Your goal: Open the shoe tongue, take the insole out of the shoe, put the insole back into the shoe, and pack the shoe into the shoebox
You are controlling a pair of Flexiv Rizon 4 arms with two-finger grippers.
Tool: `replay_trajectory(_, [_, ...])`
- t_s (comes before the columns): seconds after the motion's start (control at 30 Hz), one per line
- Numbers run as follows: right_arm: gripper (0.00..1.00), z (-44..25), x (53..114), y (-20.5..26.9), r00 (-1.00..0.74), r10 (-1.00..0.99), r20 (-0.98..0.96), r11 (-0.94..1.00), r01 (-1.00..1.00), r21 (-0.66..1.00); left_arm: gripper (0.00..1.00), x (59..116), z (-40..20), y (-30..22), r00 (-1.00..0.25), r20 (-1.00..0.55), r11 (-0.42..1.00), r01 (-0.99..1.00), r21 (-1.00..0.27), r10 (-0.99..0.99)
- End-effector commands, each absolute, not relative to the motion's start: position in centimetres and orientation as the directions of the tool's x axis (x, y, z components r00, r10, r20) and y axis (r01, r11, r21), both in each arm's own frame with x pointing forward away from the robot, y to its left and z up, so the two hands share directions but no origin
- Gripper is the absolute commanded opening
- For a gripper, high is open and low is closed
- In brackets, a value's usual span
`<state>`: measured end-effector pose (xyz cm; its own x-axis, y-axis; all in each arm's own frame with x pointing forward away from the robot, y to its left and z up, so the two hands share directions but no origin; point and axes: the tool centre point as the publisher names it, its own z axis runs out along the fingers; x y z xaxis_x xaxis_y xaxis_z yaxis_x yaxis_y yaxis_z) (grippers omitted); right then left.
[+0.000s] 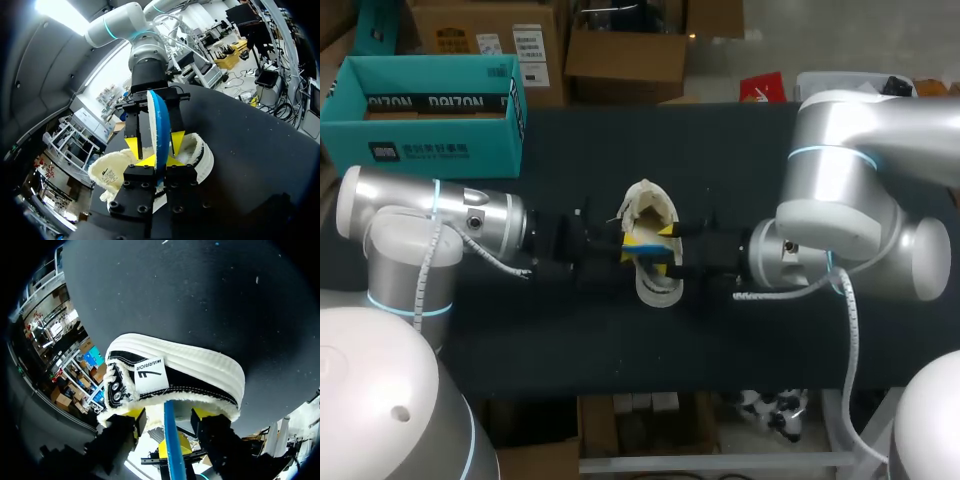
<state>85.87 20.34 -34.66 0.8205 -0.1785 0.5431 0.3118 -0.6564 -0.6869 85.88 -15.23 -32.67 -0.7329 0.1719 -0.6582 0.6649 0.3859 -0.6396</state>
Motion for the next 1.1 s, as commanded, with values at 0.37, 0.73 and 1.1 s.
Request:
replay_trajectory(0.37, [0.34, -32.7, 83.8, 21.4, 0.802, -0.171, 0.573, -0.675, 0.328, -0.660, 0.00, 85.9, -33.0, -15.3, -0.732, -0.661, 0.377, 0.666, -0.644, 0.164])
replay_trajectory(0.73, [0.13, -32.9, 83.8, 21.4, 0.804, -0.168, 0.570, -0.669, 0.332, -0.665, 0.00, 85.9, -33.2, -15.9, -0.736, -0.656, 0.377, 0.662, -0.647, 0.167])
replay_trajectory(1.1, [0.00, -33.2, 84.8, 21.4, 0.801, -0.152, 0.580, -0.683, 0.339, -0.647, 0.00, 86.7, -33.4, -16.7, -0.739, -0.651, 0.395, 0.657, -0.642, 0.172])
